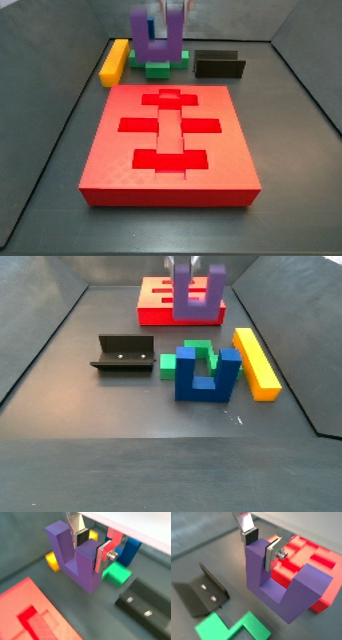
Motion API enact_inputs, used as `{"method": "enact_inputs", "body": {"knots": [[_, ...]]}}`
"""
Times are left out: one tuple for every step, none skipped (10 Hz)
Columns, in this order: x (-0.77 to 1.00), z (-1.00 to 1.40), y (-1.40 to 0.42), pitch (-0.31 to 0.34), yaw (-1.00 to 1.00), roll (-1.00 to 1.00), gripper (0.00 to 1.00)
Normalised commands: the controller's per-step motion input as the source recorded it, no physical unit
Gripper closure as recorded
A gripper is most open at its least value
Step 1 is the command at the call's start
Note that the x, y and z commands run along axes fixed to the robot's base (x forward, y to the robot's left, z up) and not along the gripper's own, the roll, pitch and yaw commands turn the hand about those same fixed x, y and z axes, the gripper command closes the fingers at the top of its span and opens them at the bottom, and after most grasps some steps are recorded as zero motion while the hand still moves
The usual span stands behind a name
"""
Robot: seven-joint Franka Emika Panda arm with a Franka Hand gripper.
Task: Pick up the purple object. Move up. Move to above the board. Insert the purple object.
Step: Move to above the board.
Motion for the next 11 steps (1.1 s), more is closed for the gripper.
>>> {"method": "enact_inputs", "body": {"knots": [[-0.04, 1.40, 0.00, 0.033, -0.01, -0.03, 1.00], [0.04, 1.40, 0.01, 0.024, -0.01, -0.06, 1.00], [0.05, 0.89, 0.01, 0.058, -0.01, -0.06, 1.00], [0.03, 0.41, 0.01, 0.078, -0.01, -0.06, 1.00], [0.04, 0.20, 0.01, 0.048, -0.01, -0.06, 1.00], [-0.10, 0.34, -1.40, 0.375, -0.14, 0.16, 1.00], [-0.10, 0.33, -1.40, 0.374, -0.13, 0.18, 1.00], [-0.07, 0.34, -1.40, 0.275, -0.05, 0.20, 1.00], [-0.04, 0.33, -1.40, 0.216, -0.02, 0.12, 1.00], [0.00, 0.33, -1.40, 0.182, -0.01, 0.10, 1.00], [0.06, 0.14, -0.58, 0.159, 0.01, 0.09, 1.00]]}}
